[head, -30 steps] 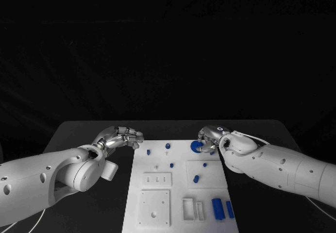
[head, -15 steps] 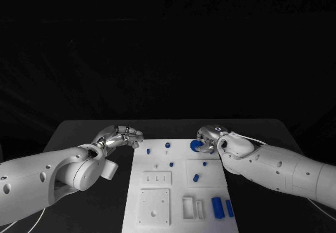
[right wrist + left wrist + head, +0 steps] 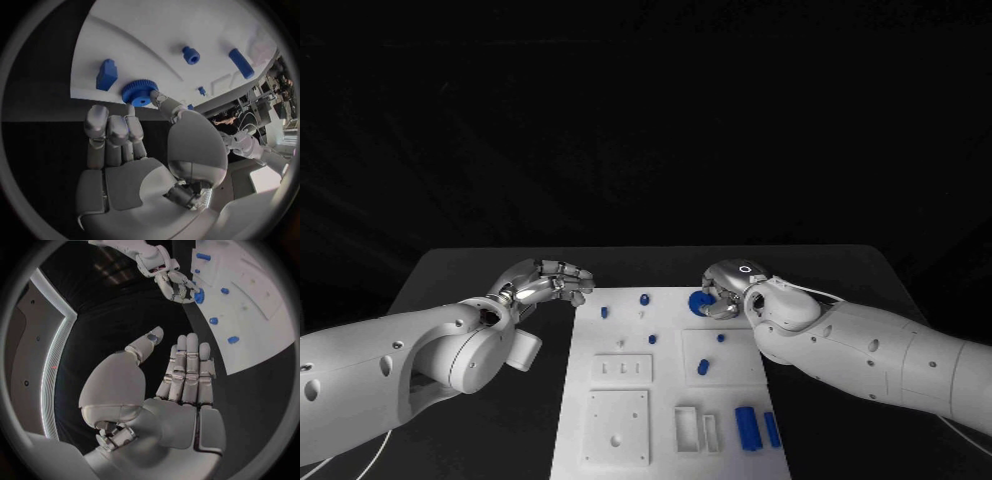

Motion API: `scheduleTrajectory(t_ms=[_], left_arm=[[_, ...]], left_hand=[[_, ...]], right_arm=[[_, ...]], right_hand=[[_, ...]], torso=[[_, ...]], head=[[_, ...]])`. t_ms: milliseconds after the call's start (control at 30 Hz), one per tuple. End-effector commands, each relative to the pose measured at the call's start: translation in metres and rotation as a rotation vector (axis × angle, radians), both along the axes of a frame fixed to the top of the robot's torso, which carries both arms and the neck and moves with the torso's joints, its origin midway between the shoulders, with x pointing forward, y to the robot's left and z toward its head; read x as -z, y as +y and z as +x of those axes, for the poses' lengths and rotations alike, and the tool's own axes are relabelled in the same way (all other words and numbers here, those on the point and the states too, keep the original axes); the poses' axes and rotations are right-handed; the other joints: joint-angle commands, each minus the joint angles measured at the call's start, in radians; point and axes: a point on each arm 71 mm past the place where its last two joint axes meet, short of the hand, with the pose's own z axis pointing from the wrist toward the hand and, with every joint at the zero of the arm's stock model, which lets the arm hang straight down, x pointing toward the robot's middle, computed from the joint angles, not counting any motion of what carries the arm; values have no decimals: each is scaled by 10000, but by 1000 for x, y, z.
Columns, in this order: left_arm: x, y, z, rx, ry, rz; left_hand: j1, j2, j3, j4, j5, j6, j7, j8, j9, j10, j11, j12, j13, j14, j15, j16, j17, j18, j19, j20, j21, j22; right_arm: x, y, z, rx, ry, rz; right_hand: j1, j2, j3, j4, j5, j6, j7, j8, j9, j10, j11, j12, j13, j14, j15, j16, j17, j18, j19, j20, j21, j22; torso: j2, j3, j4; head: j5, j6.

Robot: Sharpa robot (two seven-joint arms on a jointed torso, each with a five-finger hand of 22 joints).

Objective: Assemble the parts on the task board

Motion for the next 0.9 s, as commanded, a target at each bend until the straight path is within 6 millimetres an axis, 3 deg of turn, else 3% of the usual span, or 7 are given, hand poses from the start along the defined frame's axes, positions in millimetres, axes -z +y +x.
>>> scheduleTrajectory(t_ms=[33,367,733,900], left_arm=[[-1,-2,-1,154,-49,-16],[-1,-1,-1,106,-57,-4],[-1,-1,-1,85,-77,-4],[-1,0,-1,63,-80,0]], left_hand=[[15,53,38,18,42,15,59,-38,2,-37,29,-46,14,79,-10,-36,-13,-79,-18,-53,66,-15],[38,66,52,11,70,21,56,-36,4,-30,25,-45,23,81,-12,-35,-12,-77,-17,-55,70,-17],[42,65,53,9,79,23,56,-36,4,-29,25,-46,27,82,-12,-34,-11,-78,-18,-55,72,-18],[40,67,53,11,81,24,56,-36,5,-29,25,-47,28,82,-12,-34,-11,-79,-17,-54,73,-19]], right_arm=[[4,2,-3,-144,12,-183],[-3,3,-9,-359,-621,-101],[-24,34,-23,-1441,-1947,-284],[-27,47,-27,-1720,-2178,-213]], right_hand=[[34,195,62,-4,50,331,219,42,92,130,-17,82,563,23,-76,-61,16,1009,-8,-14,64,180],[36,350,144,-58,123,422,185,62,122,285,-51,226,634,35,-108,-68,49,1009,1,-8,106,179],[49,-31,510,113,-219,531,156,35,152,376,-82,268,608,77,-132,-97,100,1009,72,-11,175,154],[74,-95,620,175,-281,565,147,29,162,420,-87,299,615,86,-139,-108,113,1009,89,-12,188,148]], torso=[[-4,-4,4],[-8,0,9],[-5,6,7],[0,2,19]], head=[[0,12],[11,36],[44,120],[45,136]])
